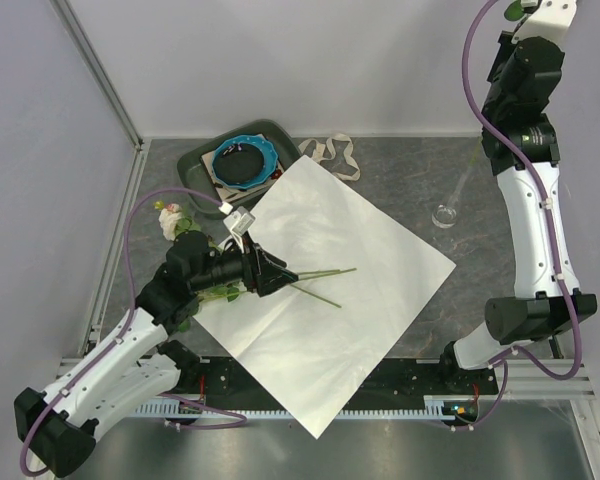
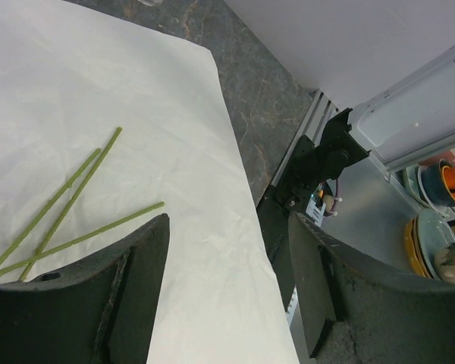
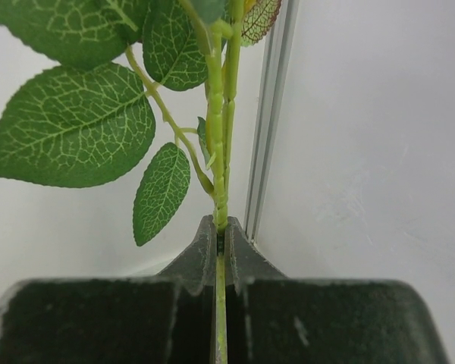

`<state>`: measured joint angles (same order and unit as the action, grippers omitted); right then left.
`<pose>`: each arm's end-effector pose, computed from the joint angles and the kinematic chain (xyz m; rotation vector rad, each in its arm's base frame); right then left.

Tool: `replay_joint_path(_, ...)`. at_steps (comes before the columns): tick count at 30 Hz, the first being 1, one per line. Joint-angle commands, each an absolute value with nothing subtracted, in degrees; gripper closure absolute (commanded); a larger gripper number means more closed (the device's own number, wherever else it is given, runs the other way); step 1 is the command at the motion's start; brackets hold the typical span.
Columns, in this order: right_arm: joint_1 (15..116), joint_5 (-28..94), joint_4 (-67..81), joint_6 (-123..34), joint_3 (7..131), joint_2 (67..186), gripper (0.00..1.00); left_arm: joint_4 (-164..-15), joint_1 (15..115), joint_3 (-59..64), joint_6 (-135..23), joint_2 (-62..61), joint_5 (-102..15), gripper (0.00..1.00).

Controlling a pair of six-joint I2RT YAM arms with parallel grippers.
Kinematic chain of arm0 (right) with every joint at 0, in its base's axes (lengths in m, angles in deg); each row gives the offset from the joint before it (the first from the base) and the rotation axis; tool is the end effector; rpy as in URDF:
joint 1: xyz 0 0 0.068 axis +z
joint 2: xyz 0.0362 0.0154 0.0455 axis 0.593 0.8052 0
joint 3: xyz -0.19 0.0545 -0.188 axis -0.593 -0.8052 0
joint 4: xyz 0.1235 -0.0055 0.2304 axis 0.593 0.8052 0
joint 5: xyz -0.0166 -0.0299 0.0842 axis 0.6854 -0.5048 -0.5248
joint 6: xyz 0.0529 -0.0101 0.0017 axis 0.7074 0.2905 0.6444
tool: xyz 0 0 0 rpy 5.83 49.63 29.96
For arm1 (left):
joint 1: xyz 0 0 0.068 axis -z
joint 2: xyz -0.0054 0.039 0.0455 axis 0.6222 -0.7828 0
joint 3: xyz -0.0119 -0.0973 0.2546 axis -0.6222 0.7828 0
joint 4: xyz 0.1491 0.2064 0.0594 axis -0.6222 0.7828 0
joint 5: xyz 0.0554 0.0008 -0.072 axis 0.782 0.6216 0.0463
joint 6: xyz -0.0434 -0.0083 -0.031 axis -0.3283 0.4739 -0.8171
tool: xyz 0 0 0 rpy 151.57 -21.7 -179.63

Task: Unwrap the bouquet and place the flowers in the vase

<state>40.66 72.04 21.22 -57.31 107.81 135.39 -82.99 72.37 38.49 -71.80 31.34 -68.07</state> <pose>0.3210 0.0055 0.5515 0.3312 1.4022 -0.4025 0.1390 -0.1166 0.3023 0.5584 1.8405 -1.2532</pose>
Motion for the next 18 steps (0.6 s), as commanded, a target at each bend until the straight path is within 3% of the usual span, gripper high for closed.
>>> replay_joint_path(1, 40.24, 70.24, 18.52, -55.64, 106.58, 133.92, 1.00, -84.05, 72.49, 36.72, -68.94, 30.70, -67.20, 0.30)
replay_joint_path(11, 40.24, 69.80, 18.00, -56.07, 106.05, 133.92, 1.00, -84.93, 72.49, 36.64, -69.12, 29.47, -67.81, 0.30)
replay_joint_path(18, 40.24, 69.01, 20.10, -56.69, 112.20, 134.36, 1.00, -85.19, 72.49, 36.55, -68.94, 28.86, -67.73, 0.30)
